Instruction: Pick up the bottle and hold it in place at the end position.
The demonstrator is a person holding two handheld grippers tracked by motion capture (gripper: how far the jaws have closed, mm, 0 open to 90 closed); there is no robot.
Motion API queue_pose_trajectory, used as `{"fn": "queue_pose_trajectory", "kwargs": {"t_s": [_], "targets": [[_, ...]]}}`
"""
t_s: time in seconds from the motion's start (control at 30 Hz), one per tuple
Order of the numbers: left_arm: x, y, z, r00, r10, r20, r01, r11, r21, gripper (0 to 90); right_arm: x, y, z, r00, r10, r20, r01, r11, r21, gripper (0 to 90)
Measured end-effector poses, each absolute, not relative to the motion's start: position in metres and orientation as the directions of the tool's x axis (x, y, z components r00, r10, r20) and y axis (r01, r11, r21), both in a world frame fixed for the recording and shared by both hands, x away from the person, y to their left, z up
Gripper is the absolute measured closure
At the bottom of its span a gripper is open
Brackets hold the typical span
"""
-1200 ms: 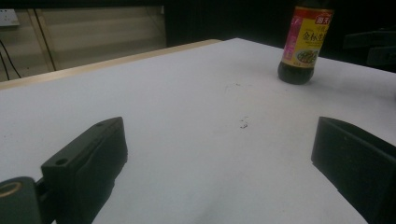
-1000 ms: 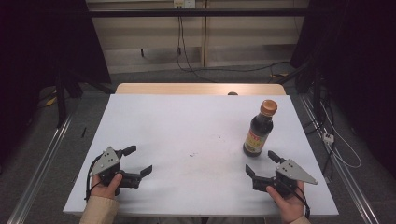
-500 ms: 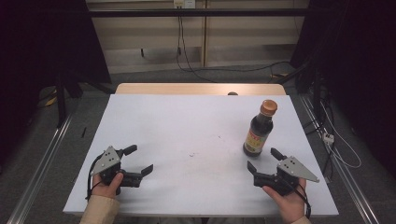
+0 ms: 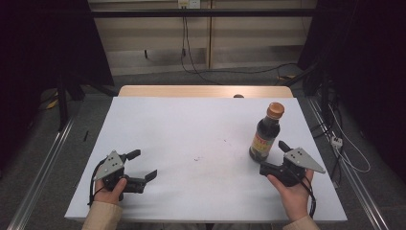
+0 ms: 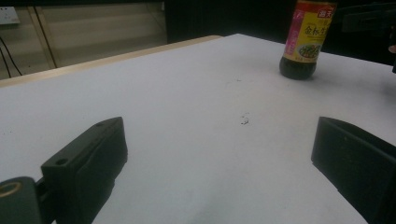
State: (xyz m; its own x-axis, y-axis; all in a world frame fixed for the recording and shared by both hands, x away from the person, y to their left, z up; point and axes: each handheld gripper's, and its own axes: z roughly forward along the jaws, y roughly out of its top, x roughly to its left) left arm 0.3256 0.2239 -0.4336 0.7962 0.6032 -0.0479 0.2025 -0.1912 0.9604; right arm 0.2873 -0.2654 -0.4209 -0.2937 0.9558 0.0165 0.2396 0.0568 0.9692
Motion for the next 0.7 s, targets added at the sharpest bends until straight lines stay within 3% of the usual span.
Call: {"fn": "queue_pose_trajectory", "kwargs": {"t_s": [0.7], "targets": [[0.327, 0.223, -0.435, 0.797, 0.601, -0.062, 0.215, -0.186, 0.959, 3.5, 0.318, -0.265, -0.420, -0.223, 0.974, 0.026, 0.252, 0.032, 0.967, 16.6]]}}
